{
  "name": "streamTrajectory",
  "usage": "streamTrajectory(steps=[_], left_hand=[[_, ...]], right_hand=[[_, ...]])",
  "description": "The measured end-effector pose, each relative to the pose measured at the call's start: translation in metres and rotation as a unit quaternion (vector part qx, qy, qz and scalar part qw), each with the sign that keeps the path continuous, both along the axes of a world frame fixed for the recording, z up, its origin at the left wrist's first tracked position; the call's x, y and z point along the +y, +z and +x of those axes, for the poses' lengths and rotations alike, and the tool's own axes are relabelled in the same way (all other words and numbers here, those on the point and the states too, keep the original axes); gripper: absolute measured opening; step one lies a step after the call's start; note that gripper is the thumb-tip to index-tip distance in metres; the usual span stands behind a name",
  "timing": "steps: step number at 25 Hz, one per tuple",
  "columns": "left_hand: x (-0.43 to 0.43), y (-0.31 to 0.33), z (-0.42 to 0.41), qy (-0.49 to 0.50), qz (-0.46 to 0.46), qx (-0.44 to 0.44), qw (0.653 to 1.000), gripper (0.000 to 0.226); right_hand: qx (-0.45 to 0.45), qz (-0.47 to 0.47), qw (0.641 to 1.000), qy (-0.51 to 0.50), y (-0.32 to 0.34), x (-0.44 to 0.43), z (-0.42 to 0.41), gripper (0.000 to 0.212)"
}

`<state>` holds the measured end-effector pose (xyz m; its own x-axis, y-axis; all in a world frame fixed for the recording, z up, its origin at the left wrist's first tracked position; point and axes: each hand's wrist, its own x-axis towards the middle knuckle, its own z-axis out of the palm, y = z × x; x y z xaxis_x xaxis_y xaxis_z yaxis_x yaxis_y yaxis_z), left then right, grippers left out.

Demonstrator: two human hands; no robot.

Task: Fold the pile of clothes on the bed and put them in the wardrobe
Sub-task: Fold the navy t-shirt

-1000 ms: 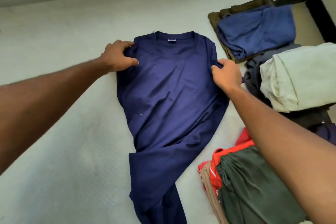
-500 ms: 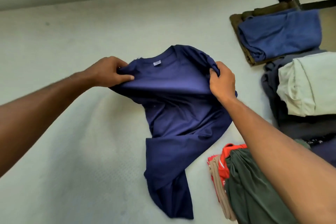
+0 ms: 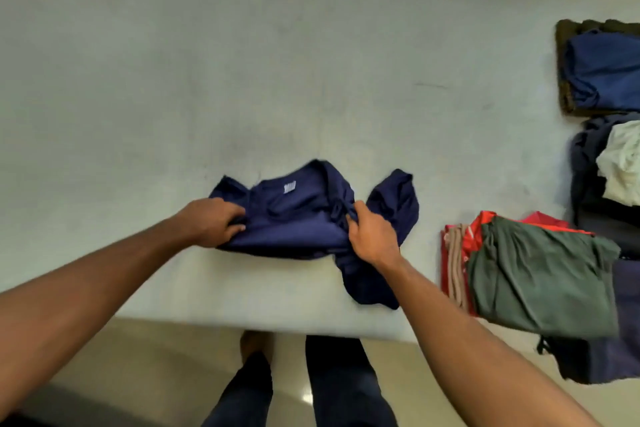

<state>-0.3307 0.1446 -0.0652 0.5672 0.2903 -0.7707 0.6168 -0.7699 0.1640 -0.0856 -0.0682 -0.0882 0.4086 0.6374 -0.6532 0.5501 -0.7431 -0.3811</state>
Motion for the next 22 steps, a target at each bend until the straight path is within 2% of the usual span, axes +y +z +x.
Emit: streamTrajectory(steps=[2, 3, 6, 8, 10, 11, 12, 15, 17, 20, 22], left_hand=[[-0.022, -0.002, -0.042, -0.019, -0.02, 0.05, 0.998, 0.016], [-0.029, 0.001, -0.064, -0.005, -0.017, 0.043, 0.999, 0.015], [-0.034, 0.023, -0.127, 0.106, 0.005, -0.054, 0.993, 0.021], [-0.029, 0.046, -0.159, 0.195, -0.014, -0.114, 0.974, 0.015], [-0.022, 0.069, -0.18, 0.244, -0.031, -0.149, 0.958, 0.014], [-0.016, 0.08, -0.185, 0.265, -0.028, -0.171, 0.949, 0.019], [-0.01, 0.09, -0.19, 0.288, -0.022, -0.192, 0.938, 0.021], [0.019, 0.112, -0.19, 0.351, 0.032, -0.28, 0.893, 0.022], [0.039, 0.123, -0.173, 0.363, 0.071, -0.307, 0.877, 0.019], [0.065, 0.128, -0.139, 0.36, 0.131, -0.314, 0.869, 0.012], [0.089, 0.129, -0.105, 0.368, 0.179, -0.33, 0.851, 0.012]], right_hand=[[0.069, -0.059, 0.996, 0.009, 0.001, -0.027, -0.051, 0.025], [0.119, -0.091, 0.988, 0.037, 0.005, -0.041, -0.081, 0.021], [0.226, -0.156, 0.954, 0.117, 0.024, -0.079, -0.17, 0.015], [0.245, -0.121, 0.956, 0.104, 0.037, -0.095, -0.209, 0.016], [0.172, -0.029, 0.984, 0.044, 0.056, -0.095, -0.217, 0.023], [0.103, 0.031, 0.994, -0.026, 0.068, -0.091, -0.21, 0.023], [0.033, 0.086, 0.99, -0.11, 0.083, -0.086, -0.198, 0.021], [-0.141, 0.193, 0.926, -0.292, 0.127, -0.07, -0.136, 0.022], [-0.194, 0.202, 0.903, -0.324, 0.141, -0.055, -0.093, 0.025], [-0.239, 0.191, 0.907, -0.289, 0.142, -0.029, -0.047, 0.028], [-0.287, 0.208, 0.891, -0.284, 0.143, -0.001, -0.012, 0.028]])
